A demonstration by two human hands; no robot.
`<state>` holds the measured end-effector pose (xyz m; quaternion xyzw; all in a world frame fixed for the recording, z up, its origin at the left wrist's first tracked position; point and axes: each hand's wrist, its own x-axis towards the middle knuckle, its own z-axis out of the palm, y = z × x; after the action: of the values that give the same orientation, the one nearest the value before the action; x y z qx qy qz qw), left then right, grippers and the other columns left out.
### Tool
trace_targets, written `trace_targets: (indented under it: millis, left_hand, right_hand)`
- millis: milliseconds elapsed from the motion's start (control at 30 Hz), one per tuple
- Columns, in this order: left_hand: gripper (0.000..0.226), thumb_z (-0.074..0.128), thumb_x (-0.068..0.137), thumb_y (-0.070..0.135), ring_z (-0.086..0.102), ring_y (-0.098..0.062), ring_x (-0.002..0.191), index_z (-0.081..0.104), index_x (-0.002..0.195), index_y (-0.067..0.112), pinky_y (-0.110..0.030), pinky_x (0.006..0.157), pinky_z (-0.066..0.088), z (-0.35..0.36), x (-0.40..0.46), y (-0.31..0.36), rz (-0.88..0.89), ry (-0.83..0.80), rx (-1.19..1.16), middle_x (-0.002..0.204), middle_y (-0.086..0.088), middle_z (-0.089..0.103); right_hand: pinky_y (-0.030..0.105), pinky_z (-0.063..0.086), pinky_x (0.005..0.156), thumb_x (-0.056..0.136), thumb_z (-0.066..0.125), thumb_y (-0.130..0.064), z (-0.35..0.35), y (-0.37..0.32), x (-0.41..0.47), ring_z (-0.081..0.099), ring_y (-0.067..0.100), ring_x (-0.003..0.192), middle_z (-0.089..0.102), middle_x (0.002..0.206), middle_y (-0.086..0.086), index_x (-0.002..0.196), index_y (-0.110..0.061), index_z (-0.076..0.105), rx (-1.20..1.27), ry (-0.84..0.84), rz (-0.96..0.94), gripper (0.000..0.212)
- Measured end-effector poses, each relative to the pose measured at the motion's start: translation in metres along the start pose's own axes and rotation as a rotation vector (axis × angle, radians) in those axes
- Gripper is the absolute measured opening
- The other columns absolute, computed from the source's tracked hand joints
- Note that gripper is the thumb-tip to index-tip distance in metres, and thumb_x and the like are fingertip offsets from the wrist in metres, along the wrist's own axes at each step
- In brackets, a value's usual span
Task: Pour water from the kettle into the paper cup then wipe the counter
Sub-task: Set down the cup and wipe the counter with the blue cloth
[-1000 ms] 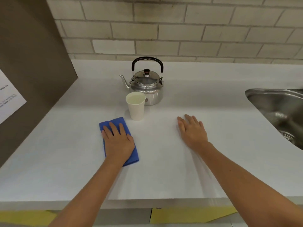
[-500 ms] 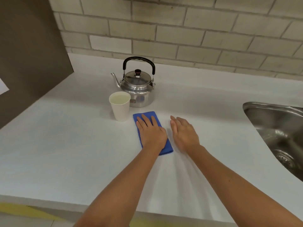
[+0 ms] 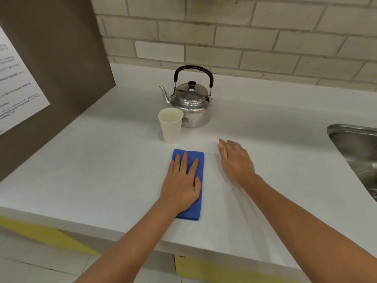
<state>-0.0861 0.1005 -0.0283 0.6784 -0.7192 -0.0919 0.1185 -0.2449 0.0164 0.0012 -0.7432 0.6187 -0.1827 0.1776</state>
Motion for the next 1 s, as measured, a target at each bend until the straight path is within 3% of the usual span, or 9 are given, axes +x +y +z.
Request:
trace_targets:
  millis: [233,433,667,1000]
  left_hand:
    - [0.057,0.025,0.095,0.039,-0.008,-0.026,0.145,0.004,0.146,0.024,-0.036,0.117,-0.005,-0.026,-0.03,-0.079,-0.142,0.035,0.013,0.158,-0.009,-0.004]
    - [0.057,0.025,0.095,0.037,-0.001,-0.034,0.144,0.006,0.147,0.02,-0.043,0.118,0.0,-0.042,0.038,-0.145,-0.234,0.058,0.057,0.157,-0.017,0.001]
    - [0.056,0.026,0.095,0.034,0.007,-0.04,0.142,0.011,0.147,0.018,-0.047,0.117,0.006,-0.062,0.133,-0.207,-0.22,0.019,0.134,0.156,-0.02,0.007]
    - [0.056,0.019,0.096,0.035,-0.001,-0.04,0.143,0.003,0.147,0.016,-0.047,0.118,-0.001,-0.062,0.196,-0.2,-0.144,-0.078,0.131,0.157,-0.018,-0.001]
  right_hand:
    - [0.044,0.01,0.119,0.099,0.016,-0.039,0.022,-0.031,0.011,0.018,0.022,0.142,0.032,0.151,0.004,0.143,-0.022,0.03,-0.05,-0.039,0.04,0.049]
    - [0.043,0.01,0.119,0.099,0.017,-0.039,0.038,-0.046,0.021,0.018,0.022,0.142,0.032,0.151,0.002,0.143,-0.023,0.03,-0.043,0.018,0.104,0.049]
    - [0.043,0.012,0.118,0.099,0.02,-0.037,0.047,-0.055,0.041,0.023,0.019,0.139,0.037,0.147,0.0,0.142,-0.023,0.032,-0.062,0.119,0.208,0.047]
    - [0.044,0.017,0.114,0.099,0.023,-0.036,0.052,-0.061,0.058,0.027,0.022,0.137,0.04,0.145,0.001,0.14,-0.022,0.036,-0.103,0.187,0.257,0.045]
